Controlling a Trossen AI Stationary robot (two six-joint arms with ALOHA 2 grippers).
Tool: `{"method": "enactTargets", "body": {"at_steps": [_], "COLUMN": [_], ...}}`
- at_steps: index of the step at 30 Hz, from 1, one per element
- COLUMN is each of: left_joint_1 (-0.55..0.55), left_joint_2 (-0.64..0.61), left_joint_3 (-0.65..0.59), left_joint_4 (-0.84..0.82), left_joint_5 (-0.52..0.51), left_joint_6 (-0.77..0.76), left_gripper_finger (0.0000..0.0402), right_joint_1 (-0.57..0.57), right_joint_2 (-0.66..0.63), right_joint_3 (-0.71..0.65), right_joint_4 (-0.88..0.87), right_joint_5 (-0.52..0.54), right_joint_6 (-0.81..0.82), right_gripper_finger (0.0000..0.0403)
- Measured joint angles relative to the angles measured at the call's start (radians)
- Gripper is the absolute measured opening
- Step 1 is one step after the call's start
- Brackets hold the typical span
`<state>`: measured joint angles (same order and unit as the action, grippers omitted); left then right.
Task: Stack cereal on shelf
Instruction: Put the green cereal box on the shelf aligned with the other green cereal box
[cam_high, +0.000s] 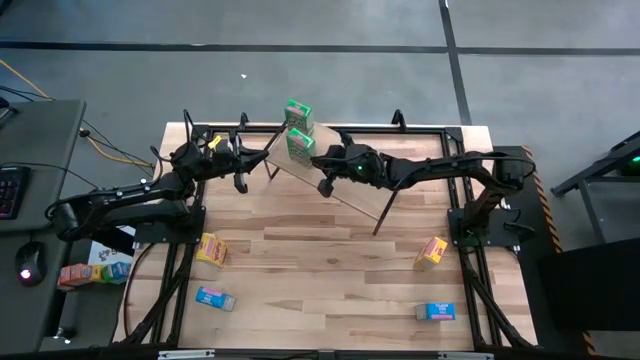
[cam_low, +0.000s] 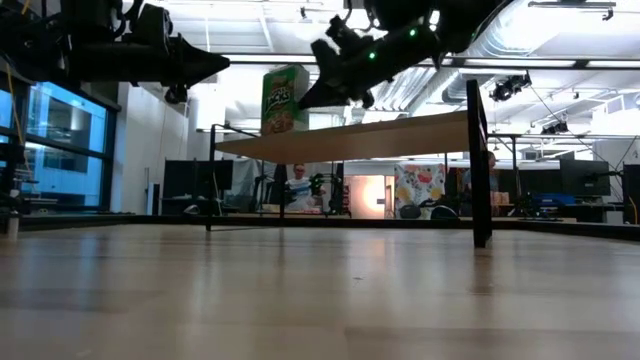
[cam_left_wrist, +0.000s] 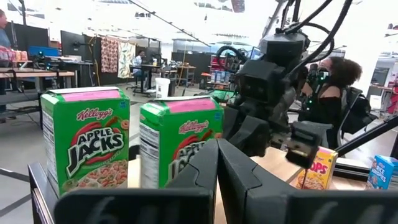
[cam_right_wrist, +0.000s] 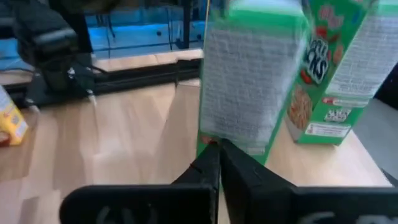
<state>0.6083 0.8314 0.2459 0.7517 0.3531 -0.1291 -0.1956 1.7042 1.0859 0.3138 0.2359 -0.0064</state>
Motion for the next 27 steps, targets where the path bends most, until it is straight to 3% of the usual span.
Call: {"method": "enactTargets", "body": {"at_steps": [9, 14, 27], "left_joint_1": [0.002, 0.002, 0.002], "left_joint_2": [0.001, 0.001, 0.001], "left_joint_3": [0.0, 0.0, 0.0], "left_joint_4": [0.001, -0.005, -0.005], "left_joint_5": [-0.007, -0.036, -0.044], "left_joint_6": [0.011, 0.01, 0.011], "left_gripper_finger": [0.0, 0.0, 0.0], "right_joint_1": [-0.041, -0.053, -0.053], "right_joint_2": [0.047, 0.077, 0.086], "right_joint_3": [0.0, 0.001, 0.001], "right_joint_4": [0.095, 0.136, 0.228], "right_joint_5": [-0.01, -0.083, -0.072], "right_joint_6": [0.009, 0.055, 0.078], "right_gripper_finger": [0.0, 0.0, 0.0]}}
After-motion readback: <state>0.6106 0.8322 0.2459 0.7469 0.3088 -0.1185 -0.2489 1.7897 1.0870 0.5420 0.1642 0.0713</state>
